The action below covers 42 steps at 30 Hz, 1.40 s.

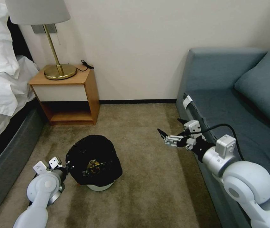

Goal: Pick up the trash bin, then pick up the garbage on the floor and place it into the trash bin.

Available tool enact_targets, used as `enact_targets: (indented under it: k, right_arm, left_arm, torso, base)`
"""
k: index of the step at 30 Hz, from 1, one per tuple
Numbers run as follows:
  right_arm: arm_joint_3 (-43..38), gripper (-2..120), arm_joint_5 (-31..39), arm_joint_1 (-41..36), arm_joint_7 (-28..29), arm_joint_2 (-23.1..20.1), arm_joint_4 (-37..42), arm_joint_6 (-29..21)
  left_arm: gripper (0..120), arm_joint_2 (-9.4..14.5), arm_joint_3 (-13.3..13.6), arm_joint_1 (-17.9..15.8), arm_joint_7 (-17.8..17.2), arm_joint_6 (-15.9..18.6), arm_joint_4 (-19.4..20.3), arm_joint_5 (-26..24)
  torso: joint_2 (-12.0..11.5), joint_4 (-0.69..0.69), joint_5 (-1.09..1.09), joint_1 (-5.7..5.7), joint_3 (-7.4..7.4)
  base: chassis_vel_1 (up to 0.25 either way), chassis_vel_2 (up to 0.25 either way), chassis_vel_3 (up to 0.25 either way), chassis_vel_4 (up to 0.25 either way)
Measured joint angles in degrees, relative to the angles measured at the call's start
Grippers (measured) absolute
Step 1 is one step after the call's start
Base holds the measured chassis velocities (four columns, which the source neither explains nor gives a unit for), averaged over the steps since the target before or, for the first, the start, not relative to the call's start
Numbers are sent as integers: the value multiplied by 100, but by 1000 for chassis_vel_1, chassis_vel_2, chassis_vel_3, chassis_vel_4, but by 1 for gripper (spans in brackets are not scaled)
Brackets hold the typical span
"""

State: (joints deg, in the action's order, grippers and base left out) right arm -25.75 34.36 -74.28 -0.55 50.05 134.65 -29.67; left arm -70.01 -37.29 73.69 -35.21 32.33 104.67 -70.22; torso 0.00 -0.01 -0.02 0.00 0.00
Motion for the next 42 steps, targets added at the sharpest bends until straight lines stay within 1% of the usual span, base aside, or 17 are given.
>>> enact_targets:
  k: [8, 12, 14, 16, 18, 21, 25, 27, 29, 30, 31, 33, 34, 35, 37, 38, 42]
  right_arm:
    - [-447, 100, -164, -539, -169, 122, 233, 72]
    - [-594, 100, -226, -733, -240, 163, 331, 97]
    - [-725, 100, -296, -955, -308, 235, 449, 130]
    - [-747, 100, -312, -994, -321, 253, 467, 137]
    - [-856, 100, -401, -1180, -371, 372, 567, 180]
    - [-936, 100, -484, -1354, -388, 494, 685, 213]
    - [-984, 100, -573, -1516, -408, 605, 768, 269]
    - [-1014, 100, -647, -1639, -417, 755, 816, 329]
    - [-1019, 100, -659, -1657, -420, 785, 820, 340]
    - [-1027, 100, -689, -1695, -428, 867, 822, 368]
    - [-1027, 100, -689, -1695, -428, 867, 822, 368]
    - [-1035, 100, -714, -1736, -429, 949, 823, 391]
    - [-1049, 100, -739, -1775, -430, 1065, 825, 417]
    - [-1049, 100, -739, -1775, -430, 1065, 825, 417]
    - [-1062, 100, -779, -1821, -430, 1194, 830, 458]
    - [-1062, 100, -779, -1821, -430, 1194, 830, 458]
    - [-1095, 100, -883, -1922, -430, 1442, 857, 547]
  left_arm:
    - [45, 39, -49, 171, 270, 3, 219, 192]
    - [55, 35, -50, 214, 327, -31, 278, 318]
    - [67, 34, -59, 297, 445, -73, 347, 517]
    - [69, 35, -61, 313, 474, -83, 358, 559]
    - [82, 54, -87, 413, 686, -200, 427, 980]
    - [93, 97, -136, 508, 912, -407, 520, 1409]
    - [99, 134, -192, 574, 1097, -613, 608, 1708]
    - [100, 184, -286, 678, 1518, -983, 645, 2342]
    - [100, 195, -298, 697, 1602, -1051, 652, 2445]
    - [100, 218, -331, 743, 1857, -1264, 665, 2723]
    - [100, 218, -331, 743, 1857, -1264, 665, 2723]
    - [100, 221, -354, 777, 2190, -1518, 658, 3017]
    - [100, 220, -366, 811, 2659, -1850, 583, 3370]
    - [100, 220, -366, 811, 2659, -1850, 583, 3370]
    - [100, 196, -364, 855, 3069, -2146, 549, 3567]
    - [100, 196, -364, 855, 3069, -2146, 549, 3567]
    - [100, 113, -387, 967, 3556, -2668, 561, 3897]
  torso:
    - [0, 1, 1, 0, 0]
    - [0, 0, 2, 0, 0]
    - [0, 0, 1, 0, 0]
    - [0, 0, 1, 0, 0]
    - [0, 0, 1, 0, 0]
    - [0, 1, 1, 0, 0]
    - [0, 0, 2, 0, 0]
    - [0, 1, 2, 0, 0]
    - [0, 1, 2, 0, 0]
    - [0, 1, 2, 0, 0]
    - [0, 1, 2, 0, 0]
    - [0, 1, 1, 0, 0]
    - [0, 1, 2, 0, 0]
    - [0, 1, 2, 0, 0]
    - [0, 1, 1, 0, 0]
    - [0, 1, 1, 0, 0]
    - [0, 1, 1, 0, 0]
  base:
    - [0, 0, 0, 0]
    - [0, 0, 0, 0]
    - [0, 0, 0, 0]
    - [0, 0, 0, 0]
    - [0, 0, 0, 0]
    - [0, 0, 0, 0]
    - [0, 0, 0, 0]
    - [0, 0, 0, 0]
    - [0, 0, 0, 0]
    - [0, 0, 0, 0]
    - [0, 0, 0, 0]
    - [0, 0, 0, 0]
    - [0, 0, 0, 0]
    - [0, 0, 0, 0]
    - [0, 0, 0, 0]
    - [0, 0, 0, 0]
    - [0, 0, 0, 0]
